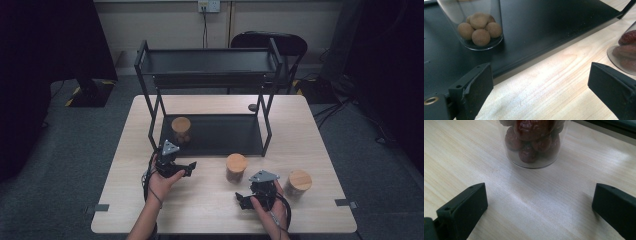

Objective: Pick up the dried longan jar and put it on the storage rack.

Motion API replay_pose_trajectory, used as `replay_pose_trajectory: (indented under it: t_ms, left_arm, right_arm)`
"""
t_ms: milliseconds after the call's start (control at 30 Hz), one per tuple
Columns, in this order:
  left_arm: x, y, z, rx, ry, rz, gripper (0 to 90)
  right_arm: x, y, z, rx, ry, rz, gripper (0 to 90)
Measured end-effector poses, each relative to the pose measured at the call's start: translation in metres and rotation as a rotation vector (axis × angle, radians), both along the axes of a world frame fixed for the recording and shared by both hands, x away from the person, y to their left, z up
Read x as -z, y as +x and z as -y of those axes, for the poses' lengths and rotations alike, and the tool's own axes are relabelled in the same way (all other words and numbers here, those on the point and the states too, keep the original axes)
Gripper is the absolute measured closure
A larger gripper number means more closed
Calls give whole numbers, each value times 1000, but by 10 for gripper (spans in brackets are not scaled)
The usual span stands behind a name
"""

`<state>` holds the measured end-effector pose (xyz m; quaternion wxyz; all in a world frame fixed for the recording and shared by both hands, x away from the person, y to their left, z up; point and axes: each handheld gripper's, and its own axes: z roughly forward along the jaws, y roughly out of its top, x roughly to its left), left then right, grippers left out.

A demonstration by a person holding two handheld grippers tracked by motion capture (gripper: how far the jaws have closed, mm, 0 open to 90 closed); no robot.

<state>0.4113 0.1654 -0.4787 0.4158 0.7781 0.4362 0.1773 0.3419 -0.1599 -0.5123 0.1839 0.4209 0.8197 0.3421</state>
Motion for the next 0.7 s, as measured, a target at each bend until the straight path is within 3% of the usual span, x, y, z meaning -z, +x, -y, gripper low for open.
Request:
replay_pose_trajectory:
  t_ms: [700]
  left_arm:
    - [6,-13,-8,7,4,-6,57]
  right_arm:
    - [0,0,0,0,0,0,0]
